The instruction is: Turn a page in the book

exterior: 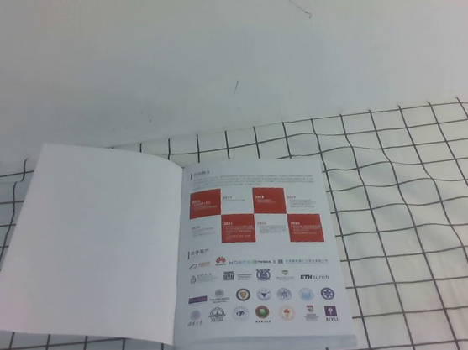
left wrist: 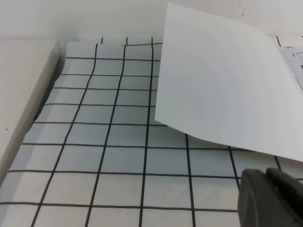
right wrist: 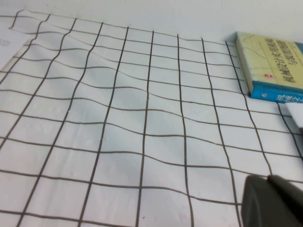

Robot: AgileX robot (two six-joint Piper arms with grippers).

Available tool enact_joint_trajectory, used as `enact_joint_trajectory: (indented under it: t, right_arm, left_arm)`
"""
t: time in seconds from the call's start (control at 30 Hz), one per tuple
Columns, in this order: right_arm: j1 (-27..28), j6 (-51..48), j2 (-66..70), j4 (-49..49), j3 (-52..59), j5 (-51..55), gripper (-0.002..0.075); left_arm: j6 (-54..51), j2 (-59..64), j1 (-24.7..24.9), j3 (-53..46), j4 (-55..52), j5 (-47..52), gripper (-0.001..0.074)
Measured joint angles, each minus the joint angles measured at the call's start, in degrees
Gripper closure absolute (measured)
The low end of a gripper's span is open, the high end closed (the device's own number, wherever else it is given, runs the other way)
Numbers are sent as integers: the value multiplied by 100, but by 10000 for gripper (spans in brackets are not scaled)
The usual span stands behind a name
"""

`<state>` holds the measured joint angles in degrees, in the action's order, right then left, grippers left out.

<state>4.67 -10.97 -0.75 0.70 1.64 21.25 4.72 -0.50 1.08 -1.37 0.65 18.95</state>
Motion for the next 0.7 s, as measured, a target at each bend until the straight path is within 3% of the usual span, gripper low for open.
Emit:
enact_joint_trajectory:
  t: [0.7]
  right_arm:
    - [0, 0, 0, -260, 0, -300, 728]
  left_arm:
    - [0, 0, 0, 0, 0, -40, 737]
